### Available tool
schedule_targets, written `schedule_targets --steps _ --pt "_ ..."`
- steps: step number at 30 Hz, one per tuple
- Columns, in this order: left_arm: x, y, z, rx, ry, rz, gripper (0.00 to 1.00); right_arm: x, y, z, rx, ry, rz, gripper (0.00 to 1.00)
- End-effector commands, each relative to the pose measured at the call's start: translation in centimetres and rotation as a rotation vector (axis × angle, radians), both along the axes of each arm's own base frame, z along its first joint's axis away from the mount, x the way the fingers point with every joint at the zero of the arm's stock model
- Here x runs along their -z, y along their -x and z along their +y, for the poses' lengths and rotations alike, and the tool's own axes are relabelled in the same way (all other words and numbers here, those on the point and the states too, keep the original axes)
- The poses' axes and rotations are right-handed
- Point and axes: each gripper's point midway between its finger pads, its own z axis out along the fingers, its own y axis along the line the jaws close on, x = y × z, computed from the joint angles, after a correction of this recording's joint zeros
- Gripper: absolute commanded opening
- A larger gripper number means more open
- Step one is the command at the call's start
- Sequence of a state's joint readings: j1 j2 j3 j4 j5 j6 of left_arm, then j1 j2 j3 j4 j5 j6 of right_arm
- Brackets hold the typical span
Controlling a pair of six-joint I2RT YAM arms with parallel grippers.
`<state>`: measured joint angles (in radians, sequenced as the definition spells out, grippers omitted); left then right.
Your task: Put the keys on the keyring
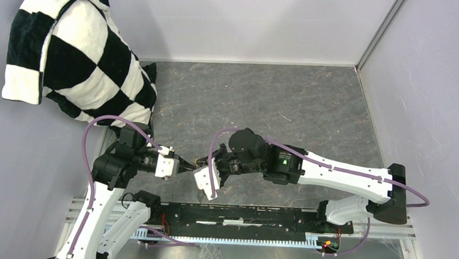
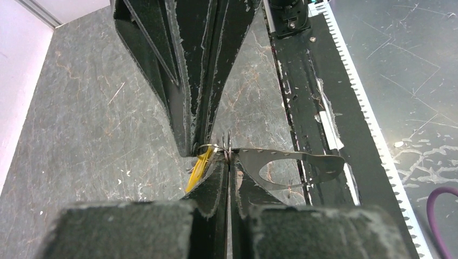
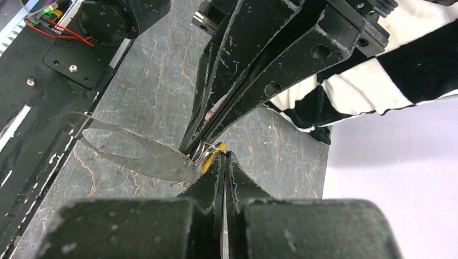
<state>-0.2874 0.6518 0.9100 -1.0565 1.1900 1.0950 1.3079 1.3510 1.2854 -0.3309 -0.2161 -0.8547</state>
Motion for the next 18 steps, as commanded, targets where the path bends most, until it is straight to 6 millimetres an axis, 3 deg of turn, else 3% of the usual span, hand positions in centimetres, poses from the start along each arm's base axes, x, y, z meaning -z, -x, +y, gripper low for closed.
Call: schedule_targets --steps 1,11,18 --pt "-2.1 0.4 -0.4 0.05 0.052 -0.097 0.02 -3.3 -0.9 1.1 0.018 -0.096 0.004 0.0" --pt "-2.5 0.6 -0.5 0.071 0.068 -0.122 0.02 -3.4 -2.2 2.0 0.064 -0.088 0.024 0.0" --pt "-2.7 0.8 -0.5 0.078 0.077 -0.137 0.02 -3.6 -1.6 2.3 0.042 -0.09 0.061 0.0"
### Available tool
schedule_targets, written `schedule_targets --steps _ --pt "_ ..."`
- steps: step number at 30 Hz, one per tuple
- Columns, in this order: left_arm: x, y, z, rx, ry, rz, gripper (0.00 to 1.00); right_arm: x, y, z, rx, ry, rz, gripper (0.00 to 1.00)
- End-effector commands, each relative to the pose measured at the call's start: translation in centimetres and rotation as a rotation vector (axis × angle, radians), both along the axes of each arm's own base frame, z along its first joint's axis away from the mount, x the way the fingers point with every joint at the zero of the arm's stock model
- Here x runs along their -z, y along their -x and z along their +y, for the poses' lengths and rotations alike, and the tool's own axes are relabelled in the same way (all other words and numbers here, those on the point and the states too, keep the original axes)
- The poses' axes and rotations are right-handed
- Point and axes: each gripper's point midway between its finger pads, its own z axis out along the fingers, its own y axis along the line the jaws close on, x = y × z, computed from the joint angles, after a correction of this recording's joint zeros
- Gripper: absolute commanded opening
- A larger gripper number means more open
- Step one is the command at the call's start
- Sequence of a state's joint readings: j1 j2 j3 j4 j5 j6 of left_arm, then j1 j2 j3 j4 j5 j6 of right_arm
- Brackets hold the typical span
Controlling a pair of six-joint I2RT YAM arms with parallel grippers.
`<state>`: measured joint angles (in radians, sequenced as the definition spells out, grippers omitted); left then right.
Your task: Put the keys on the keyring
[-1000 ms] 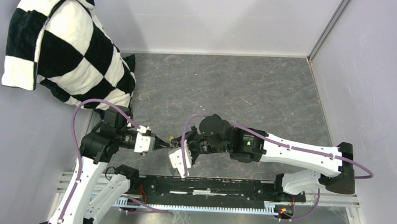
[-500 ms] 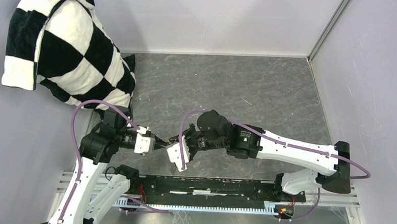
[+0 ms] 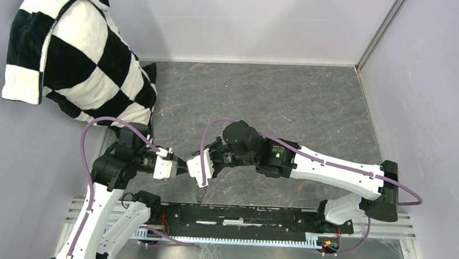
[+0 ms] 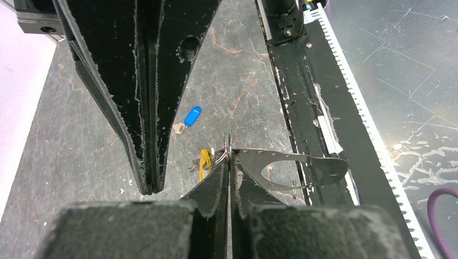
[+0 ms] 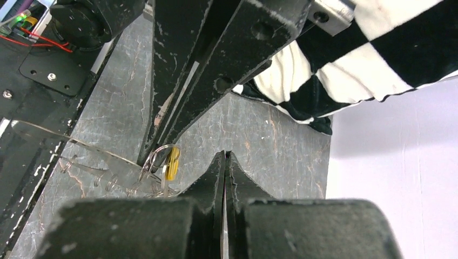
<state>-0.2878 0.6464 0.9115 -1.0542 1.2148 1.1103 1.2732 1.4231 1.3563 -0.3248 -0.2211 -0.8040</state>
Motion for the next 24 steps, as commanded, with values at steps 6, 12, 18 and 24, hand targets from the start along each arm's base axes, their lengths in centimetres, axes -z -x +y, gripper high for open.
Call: schedule_targets --steps 6,12,18,24 --pt "-4.4 -0.5 -0.9 -0.018 0.146 -0.08 0.02 -5.5 -1.5 -0.7 0.094 -0.111 0.027 0.21" --pt "-7.4 -1.7 -1.2 -0.113 0.286 -0.077 0.02 -10.7 -3.7 -5.6 0.18 -0.29 0.114 0.42" --pt "-8.0 -1.7 -1.2 -0.139 0.314 0.003 0.02 -12.0 -1.1 -6.8 0.06 -0.268 0.218 0.46" --pt "-9.5 -2.0 -1.2 -0.187 0.412 0.068 0.02 -11.0 2.0 -5.5 -0.099 -0.191 0.365 0.41"
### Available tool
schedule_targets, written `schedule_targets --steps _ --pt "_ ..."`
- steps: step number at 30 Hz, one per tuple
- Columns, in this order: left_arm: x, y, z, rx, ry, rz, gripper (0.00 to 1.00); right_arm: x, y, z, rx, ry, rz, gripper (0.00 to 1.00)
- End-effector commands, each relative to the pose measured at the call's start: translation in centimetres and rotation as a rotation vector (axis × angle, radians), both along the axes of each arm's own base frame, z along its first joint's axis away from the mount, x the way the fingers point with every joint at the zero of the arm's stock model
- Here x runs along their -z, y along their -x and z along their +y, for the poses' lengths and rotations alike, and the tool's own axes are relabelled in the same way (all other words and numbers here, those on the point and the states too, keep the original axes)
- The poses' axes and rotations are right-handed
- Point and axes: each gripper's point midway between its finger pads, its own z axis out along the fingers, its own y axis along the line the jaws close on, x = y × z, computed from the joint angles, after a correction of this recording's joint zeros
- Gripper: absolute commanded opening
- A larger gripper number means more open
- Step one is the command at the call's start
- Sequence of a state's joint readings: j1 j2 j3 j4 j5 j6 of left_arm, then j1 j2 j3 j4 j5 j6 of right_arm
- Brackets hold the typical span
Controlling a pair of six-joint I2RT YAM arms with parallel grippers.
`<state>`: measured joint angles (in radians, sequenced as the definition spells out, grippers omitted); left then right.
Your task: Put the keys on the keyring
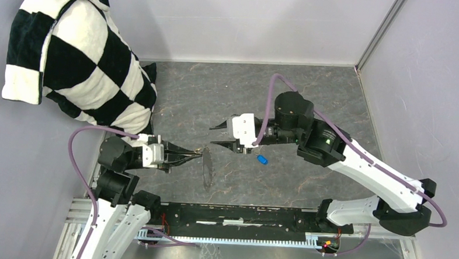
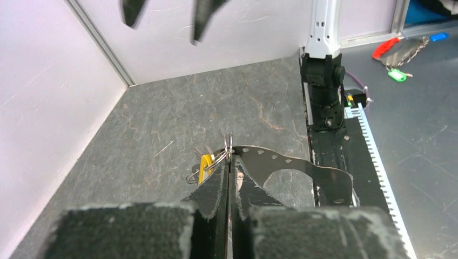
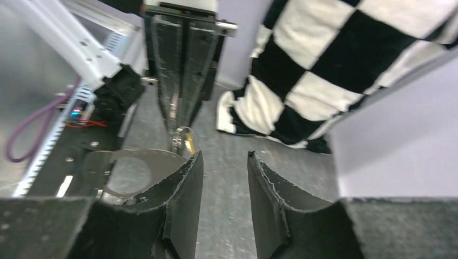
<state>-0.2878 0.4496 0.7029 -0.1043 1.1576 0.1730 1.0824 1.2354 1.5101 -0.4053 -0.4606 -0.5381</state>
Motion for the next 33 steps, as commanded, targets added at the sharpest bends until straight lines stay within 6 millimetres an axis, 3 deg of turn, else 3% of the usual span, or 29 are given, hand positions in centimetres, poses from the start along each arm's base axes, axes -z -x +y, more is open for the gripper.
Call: schedule_targets --steps 1,13,27,33 --pt "-2.8 0.0 0.0 -0.031 0.108 0.04 0.02 1.6 2.8 1.3 -0.162 0.074 0.147 0.41" --pt "-2.3 0.2 0.1 -0.02 0.071 -0.019 0.02 2.7 2.0 2.7 -0.158 0.107 0.174 0.35" --pt "-1.5 0.2 0.1 -0.015 0.028 -0.042 0.02 3.4 1.7 3.5 -0.16 0.123 0.187 0.34" --pt "-1.4 0.1 0.1 -0.016 0.023 -0.047 0.02 3.8 1.6 4.0 -0.16 0.148 0.196 0.28"
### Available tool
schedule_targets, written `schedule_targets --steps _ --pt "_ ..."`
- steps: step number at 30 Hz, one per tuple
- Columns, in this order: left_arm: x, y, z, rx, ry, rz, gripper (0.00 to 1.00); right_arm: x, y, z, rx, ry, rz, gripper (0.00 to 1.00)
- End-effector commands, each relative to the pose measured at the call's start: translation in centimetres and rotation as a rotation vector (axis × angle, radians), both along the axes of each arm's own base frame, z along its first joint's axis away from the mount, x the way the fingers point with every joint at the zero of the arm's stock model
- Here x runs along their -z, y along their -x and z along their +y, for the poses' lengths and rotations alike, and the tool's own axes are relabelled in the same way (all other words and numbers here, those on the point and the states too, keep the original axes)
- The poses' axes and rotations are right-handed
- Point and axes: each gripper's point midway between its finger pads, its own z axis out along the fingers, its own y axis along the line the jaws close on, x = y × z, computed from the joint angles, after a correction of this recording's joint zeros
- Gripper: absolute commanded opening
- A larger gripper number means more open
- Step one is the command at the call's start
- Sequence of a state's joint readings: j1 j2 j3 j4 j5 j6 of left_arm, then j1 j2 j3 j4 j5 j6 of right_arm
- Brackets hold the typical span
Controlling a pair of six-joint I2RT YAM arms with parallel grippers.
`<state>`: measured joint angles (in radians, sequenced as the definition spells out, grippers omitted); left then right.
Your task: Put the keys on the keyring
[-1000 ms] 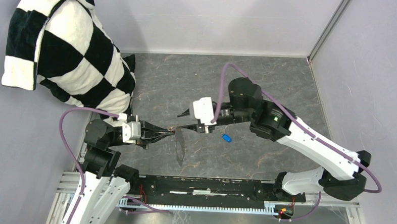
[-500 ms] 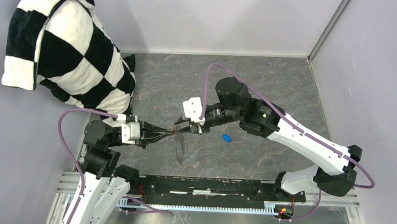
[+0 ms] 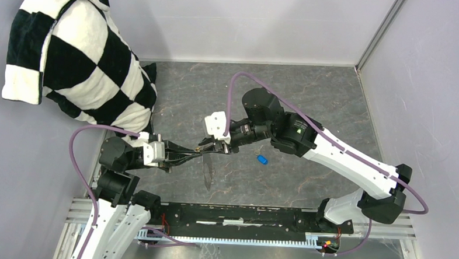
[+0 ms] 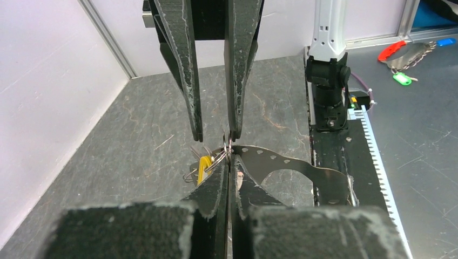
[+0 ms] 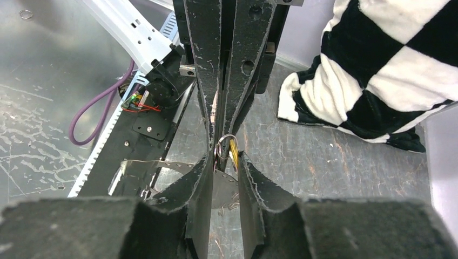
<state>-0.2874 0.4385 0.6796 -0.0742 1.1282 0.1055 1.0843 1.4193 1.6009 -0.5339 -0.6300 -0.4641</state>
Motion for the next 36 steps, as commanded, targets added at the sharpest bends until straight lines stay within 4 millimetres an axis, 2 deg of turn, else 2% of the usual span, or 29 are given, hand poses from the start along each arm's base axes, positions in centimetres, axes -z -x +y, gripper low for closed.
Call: schedule_targets --steps 1,7,8,12,13,18,20,25,29,36 --pt "-1.7 0.4 0.1 0.007 0.003 -0.1 0.02 -1.7 0.0 0.5 -0.005 -0.032 -0.013 0.27" --pt "-1.8 0.3 0.1 0.004 0.002 -0.105 0.02 -1.0 -0.3 0.5 0.01 0.0 -0.013 0.25" --pt "-1.8 0.3 0.1 0.004 0.002 -0.108 0.02 -0.9 -0.4 0.5 0.01 0.005 -0.015 0.23" --pt "-1.7 0.2 0.1 0.0 0.001 -0.106 0.02 -0.9 -0.6 0.6 0.022 0.017 -0.02 0.01" --pt "-1.8 0.2 0.1 -0.002 0.0 -0.108 0.02 -0.8 -0.7 0.7 0.027 0.019 -0.02 0.0" --pt "-1.2 -0.1 0.2 -0.01 -0.021 -0.108 0.02 -0.8 -1.0 0.5 0.06 0.018 -0.01 0.0" --pt "-0.9 -0.2 0.3 -0.019 -0.035 -0.11 0.05 -0.7 -1.4 0.4 0.083 0.02 -0.008 0.0" --pt "0.4 -0.2 0.8 -0.035 -0.108 -0.138 0.27 -1.2 -2.1 -0.2 0.14 0.009 0.011 0.0" --pt "1.8 -0.1 1.4 -0.06 -0.173 -0.157 0.4 -0.4 -3.0 -0.8 0.189 0.062 0.022 0.0" --pt "2.2 -0.9 2.4 -0.142 -0.224 -0.238 0.38 1.5 -3.0 -1.4 0.199 0.157 0.054 0.0"
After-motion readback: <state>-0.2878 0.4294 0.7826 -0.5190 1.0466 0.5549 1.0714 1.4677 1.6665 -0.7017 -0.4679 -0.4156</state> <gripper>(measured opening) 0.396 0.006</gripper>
